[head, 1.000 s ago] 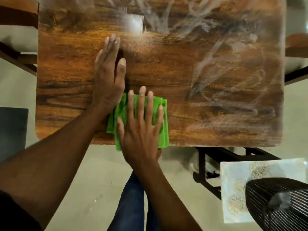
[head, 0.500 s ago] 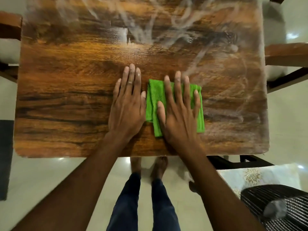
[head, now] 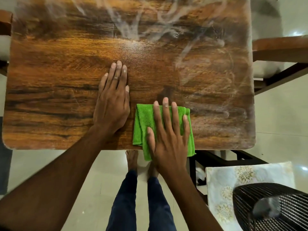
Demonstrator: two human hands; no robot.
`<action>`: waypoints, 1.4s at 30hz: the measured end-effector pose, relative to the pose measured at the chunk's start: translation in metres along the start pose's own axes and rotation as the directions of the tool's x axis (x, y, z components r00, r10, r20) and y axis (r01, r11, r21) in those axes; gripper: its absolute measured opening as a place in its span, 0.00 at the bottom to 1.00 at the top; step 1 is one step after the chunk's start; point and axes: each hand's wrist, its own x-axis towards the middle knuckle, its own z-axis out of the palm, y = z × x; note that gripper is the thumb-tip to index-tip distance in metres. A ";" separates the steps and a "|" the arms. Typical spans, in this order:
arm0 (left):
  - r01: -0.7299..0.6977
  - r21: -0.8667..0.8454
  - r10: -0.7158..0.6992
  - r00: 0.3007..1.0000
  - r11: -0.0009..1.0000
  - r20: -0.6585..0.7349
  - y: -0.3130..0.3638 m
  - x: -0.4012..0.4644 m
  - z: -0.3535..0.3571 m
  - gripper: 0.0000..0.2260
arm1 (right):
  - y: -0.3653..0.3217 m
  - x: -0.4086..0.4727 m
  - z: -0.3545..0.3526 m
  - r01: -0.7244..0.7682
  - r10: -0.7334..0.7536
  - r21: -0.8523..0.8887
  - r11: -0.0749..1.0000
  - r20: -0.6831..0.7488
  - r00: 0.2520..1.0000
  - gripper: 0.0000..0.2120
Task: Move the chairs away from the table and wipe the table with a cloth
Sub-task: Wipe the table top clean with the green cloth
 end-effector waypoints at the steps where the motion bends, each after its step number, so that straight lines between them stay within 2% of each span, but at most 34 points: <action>1: 0.003 0.009 -0.003 1.000 1.000 0.001 0.001 0.000 0.000 0.25 | 0.004 0.003 -0.001 -0.001 0.001 -0.007 1.000 -0.006 1.000 0.32; 10: 0.007 0.030 -0.007 1.000 1.000 0.003 0.003 0.001 -0.002 0.26 | 0.053 0.169 -0.018 0.017 -0.024 -0.042 0.999 -0.166 0.986 0.31; 14: 0.009 0.033 -0.010 1.000 0.999 0.013 0.003 0.001 -0.002 0.26 | 0.051 0.149 -0.017 0.068 -0.072 -0.032 0.997 -0.179 0.981 0.30; 18: 0.004 0.037 -0.005 1.000 0.999 0.012 0.002 0.001 0.000 0.26 | 0.037 0.082 -0.013 0.022 -0.024 -0.022 0.999 -0.068 0.997 0.31; 21: -0.006 -0.004 0.006 1.000 1.000 -0.014 0.002 0.001 -0.001 0.25 | -0.004 0.035 -0.004 -0.014 0.014 0.016 1.000 -0.001 1.000 0.34; 24: 0.002 -0.072 -0.004 0.999 0.997 -0.033 0.001 0.000 -0.001 0.25 | -0.040 0.011 0.006 0.034 -0.035 0.052 0.998 0.033 0.999 0.35; 27: 0.006 -0.080 -0.009 0.999 0.997 -0.036 0.001 0.000 0.000 0.25 | -0.027 0.009 0.007 0.084 -0.085 0.061 0.995 0.023 0.996 0.33; 29: 0.008 -0.082 -0.011 0.999 0.997 -0.034 0.001 0.001 0.000 0.25 | 0.001 0.010 0.003 0.068 -0.068 0.039 0.997 -0.005 0.998 0.33; 33: 0.014 -0.070 -0.016 1.000 0.997 -0.021 0.001 0.000 0.001 0.25 | 0.064 0.030 -0.010 -0.055 0.054 -0.007 0.998 -0.081 0.995 0.33; 36: 0.002 -0.057 -0.003 1.000 0.998 -0.014 0.002 0.000 0.002 0.25 | 0.089 0.073 -0.017 -0.021 0.020 -0.013 1.000 -0.120 0.993 0.32; 42: 0.005 -0.034 -0.005 1.000 0.999 -0.008 0.000 -0.001 0.001 0.25 | 0.094 0.177 -0.029 0.068 -0.073 -0.036 0.997 -0.166 0.983 0.32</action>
